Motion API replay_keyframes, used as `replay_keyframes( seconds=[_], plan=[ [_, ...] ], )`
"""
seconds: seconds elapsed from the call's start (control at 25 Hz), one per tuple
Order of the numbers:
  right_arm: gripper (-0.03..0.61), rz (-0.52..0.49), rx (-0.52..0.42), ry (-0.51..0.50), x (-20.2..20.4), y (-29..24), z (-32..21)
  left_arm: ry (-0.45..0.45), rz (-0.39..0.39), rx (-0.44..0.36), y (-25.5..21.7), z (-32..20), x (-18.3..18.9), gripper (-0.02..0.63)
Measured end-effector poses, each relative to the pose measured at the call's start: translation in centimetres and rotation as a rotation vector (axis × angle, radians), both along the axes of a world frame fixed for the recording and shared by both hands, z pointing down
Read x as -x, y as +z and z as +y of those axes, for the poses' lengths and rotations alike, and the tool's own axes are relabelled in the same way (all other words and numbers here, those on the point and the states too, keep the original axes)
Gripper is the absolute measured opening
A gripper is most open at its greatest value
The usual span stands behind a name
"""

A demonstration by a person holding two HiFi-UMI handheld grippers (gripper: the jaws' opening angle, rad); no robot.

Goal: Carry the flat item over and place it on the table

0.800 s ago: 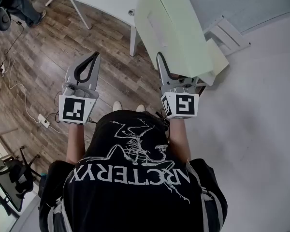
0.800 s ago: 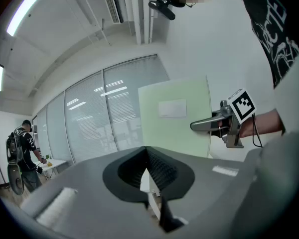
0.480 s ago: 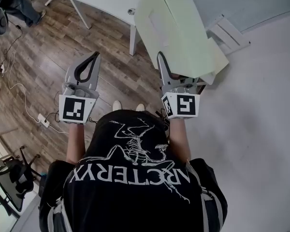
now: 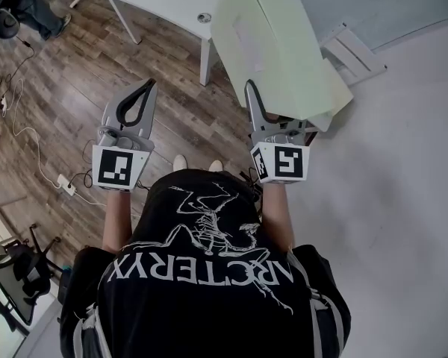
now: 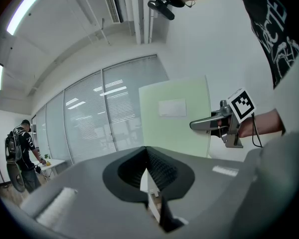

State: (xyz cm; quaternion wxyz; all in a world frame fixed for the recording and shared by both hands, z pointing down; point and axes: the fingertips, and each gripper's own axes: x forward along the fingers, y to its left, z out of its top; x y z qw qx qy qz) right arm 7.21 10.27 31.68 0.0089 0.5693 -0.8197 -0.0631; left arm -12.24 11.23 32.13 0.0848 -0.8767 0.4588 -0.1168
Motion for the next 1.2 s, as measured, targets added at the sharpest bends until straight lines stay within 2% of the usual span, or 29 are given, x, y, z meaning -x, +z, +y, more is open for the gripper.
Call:
replay_keyframes(
  seconds=[0.8,1.2],
  plan=[
    [0.256,-0.004,0.002,-0.02,-1.3,0.1,-1.4,-0.021,-0.009,0.008,0.0,-1.3,-1.2,-0.008],
    [0.257,0.003,0.024,-0.056,-4.4,1.0,-2.8,-0.042,-0.009,0.032,1.5,-2.7,-4.6,-0.008]
  ],
)
